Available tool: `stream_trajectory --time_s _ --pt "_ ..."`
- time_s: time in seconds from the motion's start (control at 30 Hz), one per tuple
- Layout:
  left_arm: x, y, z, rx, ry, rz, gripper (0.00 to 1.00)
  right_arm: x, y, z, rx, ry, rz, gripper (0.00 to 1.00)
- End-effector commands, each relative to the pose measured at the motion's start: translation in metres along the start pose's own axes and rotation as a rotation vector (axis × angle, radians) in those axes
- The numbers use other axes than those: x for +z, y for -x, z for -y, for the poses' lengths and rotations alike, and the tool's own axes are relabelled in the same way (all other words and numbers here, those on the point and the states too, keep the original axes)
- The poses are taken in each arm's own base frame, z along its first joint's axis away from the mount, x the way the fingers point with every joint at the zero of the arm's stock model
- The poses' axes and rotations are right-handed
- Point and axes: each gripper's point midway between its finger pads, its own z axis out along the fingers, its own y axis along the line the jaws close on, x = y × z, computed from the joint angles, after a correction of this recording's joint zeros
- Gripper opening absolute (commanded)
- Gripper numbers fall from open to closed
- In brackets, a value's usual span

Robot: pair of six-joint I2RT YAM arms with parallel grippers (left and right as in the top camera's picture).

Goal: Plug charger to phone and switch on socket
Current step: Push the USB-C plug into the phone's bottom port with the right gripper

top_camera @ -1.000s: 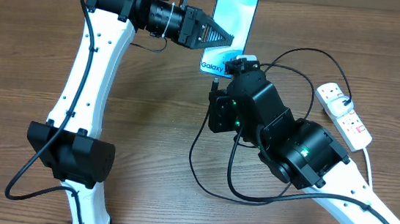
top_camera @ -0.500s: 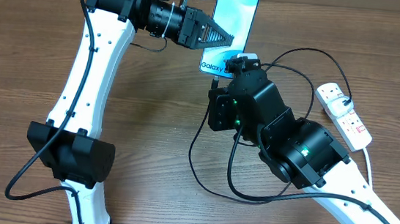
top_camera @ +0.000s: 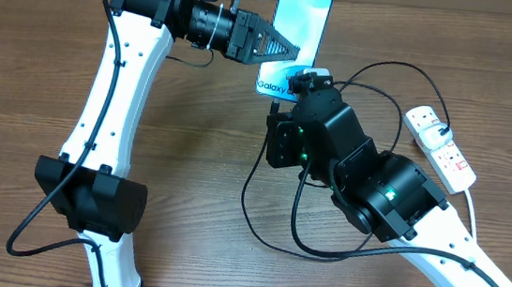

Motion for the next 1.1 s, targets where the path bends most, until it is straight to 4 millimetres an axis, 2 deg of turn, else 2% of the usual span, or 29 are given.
stream_trajectory --time_s 0.0,0.43,0.7,1.07 --pt "0.000 0.000 0.008 0.046 -0.042 0.003 0.04 -0.009 0.016 -0.007 0.014 0.025 0.050 0.04" --pt "0.000 0.001 0.008 0.046 -0.042 0.004 0.04 -0.009 0.018 -0.007 0.017 0.025 0.056 0.04" --pt "0.000 0.001 0.008 0.045 -0.042 0.004 0.04 -0.009 0.021 0.007 0.037 -0.006 0.057 0.04" --pt "0.000 0.001 0.009 0.045 -0.051 0.005 0.04 -0.009 0.022 0.005 0.052 0.003 0.061 0.04"
